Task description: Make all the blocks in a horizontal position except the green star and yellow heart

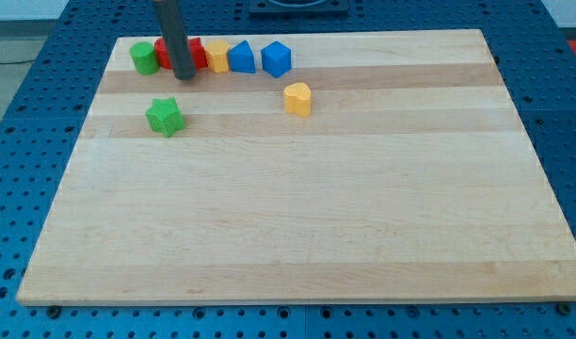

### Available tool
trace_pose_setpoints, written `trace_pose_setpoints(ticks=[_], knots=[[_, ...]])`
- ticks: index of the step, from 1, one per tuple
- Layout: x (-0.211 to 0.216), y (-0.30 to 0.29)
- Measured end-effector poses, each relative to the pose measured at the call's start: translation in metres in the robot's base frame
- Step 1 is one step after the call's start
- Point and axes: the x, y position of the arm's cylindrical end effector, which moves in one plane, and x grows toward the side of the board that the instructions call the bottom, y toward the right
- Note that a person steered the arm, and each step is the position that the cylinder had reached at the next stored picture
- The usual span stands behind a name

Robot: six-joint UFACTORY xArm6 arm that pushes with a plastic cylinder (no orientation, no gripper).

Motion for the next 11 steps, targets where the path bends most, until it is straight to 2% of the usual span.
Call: trace_pose_setpoints(ticks=[2, 3, 8, 11], knots=[[0.009, -0.002], [0.027, -0.035], [-0.007, -0.057], [-0.002, -0.057]])
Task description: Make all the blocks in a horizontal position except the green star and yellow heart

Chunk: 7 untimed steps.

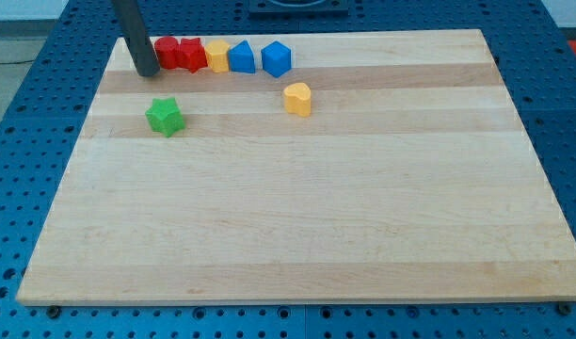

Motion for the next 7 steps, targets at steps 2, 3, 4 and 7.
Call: trace_pose_setpoints(ticks=[2, 3, 4, 7], knots=[[0.036, 0.054], [0.036, 0.090], [0.036, 0.118], [0.017, 0.144]])
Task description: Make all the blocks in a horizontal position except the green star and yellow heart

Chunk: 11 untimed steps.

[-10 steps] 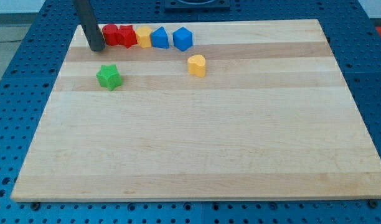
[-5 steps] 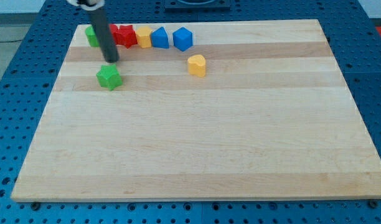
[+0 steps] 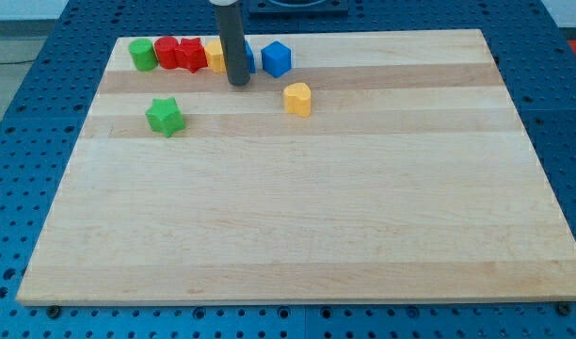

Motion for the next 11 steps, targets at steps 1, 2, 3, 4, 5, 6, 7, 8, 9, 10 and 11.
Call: trace_pose_setpoints(ticks=[1, 2, 3, 4, 5, 6, 7, 8, 9, 10, 11], knots=[[0.000, 0.019], [-0.007, 0.024], [-0.018, 0.024], [-0.019, 0.024], [-0.017, 0.024], [0.013, 0.027], [0.025, 0.058], [0.023, 0.085], [0.015, 0.086], [-0.001, 0.086], [-0.007, 0.086]])
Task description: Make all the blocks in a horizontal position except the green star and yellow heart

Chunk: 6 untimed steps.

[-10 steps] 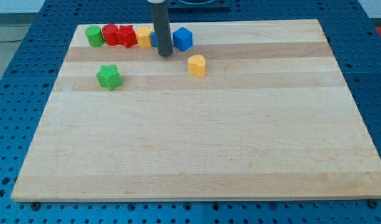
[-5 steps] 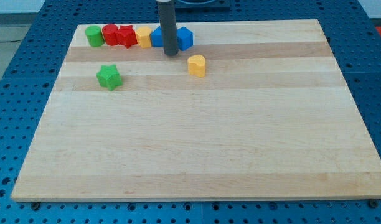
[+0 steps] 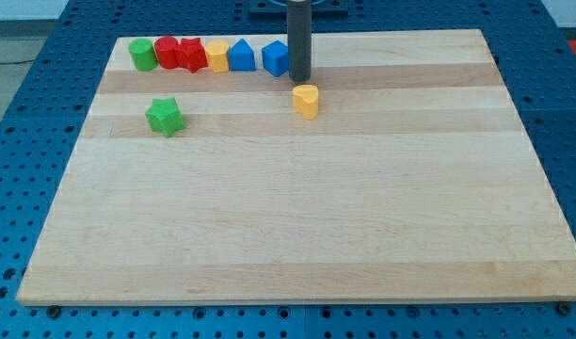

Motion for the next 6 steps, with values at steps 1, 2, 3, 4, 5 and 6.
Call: trace_pose_setpoints(ticks=[1, 2, 3, 4, 5, 6], knots=[[0.000, -0.003], [-0.006, -0.004], [-0.009, -0.009], [-0.005, -0.021], [-0.005, -0.031], [-0.009, -0.032]])
